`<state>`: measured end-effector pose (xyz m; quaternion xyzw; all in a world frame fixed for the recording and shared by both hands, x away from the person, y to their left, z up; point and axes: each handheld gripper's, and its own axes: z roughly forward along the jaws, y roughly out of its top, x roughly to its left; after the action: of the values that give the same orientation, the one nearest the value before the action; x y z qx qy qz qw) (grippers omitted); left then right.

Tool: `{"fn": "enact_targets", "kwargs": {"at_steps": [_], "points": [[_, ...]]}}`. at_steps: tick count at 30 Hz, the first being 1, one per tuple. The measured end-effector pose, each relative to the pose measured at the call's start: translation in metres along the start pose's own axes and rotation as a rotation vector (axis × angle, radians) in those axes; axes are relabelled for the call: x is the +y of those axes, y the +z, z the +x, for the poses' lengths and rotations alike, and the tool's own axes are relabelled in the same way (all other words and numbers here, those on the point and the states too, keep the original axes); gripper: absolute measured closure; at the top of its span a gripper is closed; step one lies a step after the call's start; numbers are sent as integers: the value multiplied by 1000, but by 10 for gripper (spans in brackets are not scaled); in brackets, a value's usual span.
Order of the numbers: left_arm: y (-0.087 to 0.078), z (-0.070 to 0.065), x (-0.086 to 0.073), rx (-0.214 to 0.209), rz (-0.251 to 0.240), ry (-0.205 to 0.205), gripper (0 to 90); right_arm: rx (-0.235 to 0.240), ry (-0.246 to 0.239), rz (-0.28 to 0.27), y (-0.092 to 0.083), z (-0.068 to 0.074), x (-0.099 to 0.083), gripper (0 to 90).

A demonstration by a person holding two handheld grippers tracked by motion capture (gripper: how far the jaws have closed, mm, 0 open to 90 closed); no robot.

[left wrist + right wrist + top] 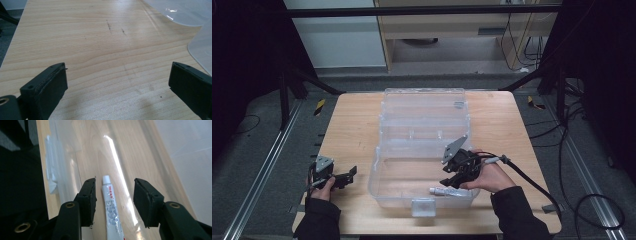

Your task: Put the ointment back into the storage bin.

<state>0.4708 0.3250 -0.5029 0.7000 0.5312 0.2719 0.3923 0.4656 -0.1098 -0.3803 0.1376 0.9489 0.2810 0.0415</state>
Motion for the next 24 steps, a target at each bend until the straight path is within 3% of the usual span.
{"fn": "enact_targets", "kwargs": {"at_steps": [6, 8, 9, 11, 12, 13, 14, 17, 18, 21, 22, 24], "points": [[0, 0, 0, 0, -2, -2, 13, -51, 51, -164, -16, 4, -8, 465], [0, 0, 0, 1, -3, -1, 13, -61, 61, -187, -17, 4, -9, 443], [0, 0, 0, 0, -1, 1, 13, -89, 87, -226, -21, 3, -13, 430], [0, 0, 0, 0, -1, 0, 13, -102, 100, -253, -23, 3, -15, 414], [0, 0, 0, 0, 1, 2, 13, -129, 137, -309, -28, 2, -20, 386], [0, 0, 0, 0, 1, 2, 13, -129, 137, -309, -28, 2, -20, 386], [0, 0, 0, 1, 1, 3, 13, -159, 161, -368, -33, 1, -24, 344], [0, 0, 0, 1, -1, 1, 13, -192, 183, -407, -38, 2, -28, 329], [0, 0, 0, 1, 0, 3, 13, -219, 222, -460, -43, 1, -32, 286], [0, 0, 0, 2, 0, 2, 12, -239, 253, -494, -46, 1, -37, 266], [0, 0, 0, 2, -1, 2, 12, -278, 293, -527, -50, 0, -42, 251], [0, 0, 0, 2, -2, 2, 12, -290, 310, -543, -52, -1, -44, 248]]}}
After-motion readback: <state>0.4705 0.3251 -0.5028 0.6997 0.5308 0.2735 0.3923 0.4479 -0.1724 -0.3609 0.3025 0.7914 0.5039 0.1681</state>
